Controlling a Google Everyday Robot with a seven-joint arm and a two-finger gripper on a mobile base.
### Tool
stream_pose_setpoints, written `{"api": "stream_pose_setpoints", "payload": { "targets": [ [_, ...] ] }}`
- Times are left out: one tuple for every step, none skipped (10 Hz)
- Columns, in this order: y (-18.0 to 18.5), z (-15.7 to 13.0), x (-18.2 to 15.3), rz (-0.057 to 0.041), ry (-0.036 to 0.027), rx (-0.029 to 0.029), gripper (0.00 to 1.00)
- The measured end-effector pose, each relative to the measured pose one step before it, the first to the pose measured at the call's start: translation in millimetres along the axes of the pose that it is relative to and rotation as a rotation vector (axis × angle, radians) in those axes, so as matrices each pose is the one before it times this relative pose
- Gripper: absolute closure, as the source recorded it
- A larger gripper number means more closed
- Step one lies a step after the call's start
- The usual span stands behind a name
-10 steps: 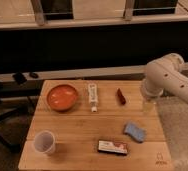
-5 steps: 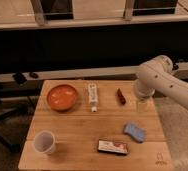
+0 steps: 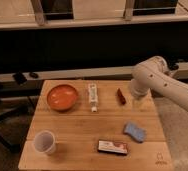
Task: Place the pepper in the ceramic bowl
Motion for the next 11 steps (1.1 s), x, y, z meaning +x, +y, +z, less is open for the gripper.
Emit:
{"api": "stream_pose_setpoints", "payload": {
  "targets": [
    [-1.87,4.28,2.25,-0.01105,-0.00776,0.00537,0.20],
    [-1.48,1.54,1.86,-0.00536,-0.00593,0.00484,0.20],
    [-3.17,2.77,1.04,-0.01255,-0.00790,0.00429,0.20],
    [-5.41,4.09,-0.19,-0.01980,-0.00866,0.00334,0.20],
    [-3.81,2.40,-0.22,-0.01366,-0.00530,0.00268,0.20],
    [-2.60,2.39,0.23,-0.00862,-0.00649,0.00284,0.20],
    [-1.17,3.16,2.34,-0.00709,-0.00835,0.00459,0.20],
    [-1.67,3.45,2.29,-0.00871,-0.00322,0.00089,0.20],
    [-3.20,3.27,-1.04,-0.01037,-0.00226,0.00065,0.20],
    [-4.74,3.29,-1.00,-0.01531,-0.00109,0.00072,0.20],
    [-2.79,2.71,0.04,-0.01053,-0.00145,-0.00053,0.20]
  ]
}}
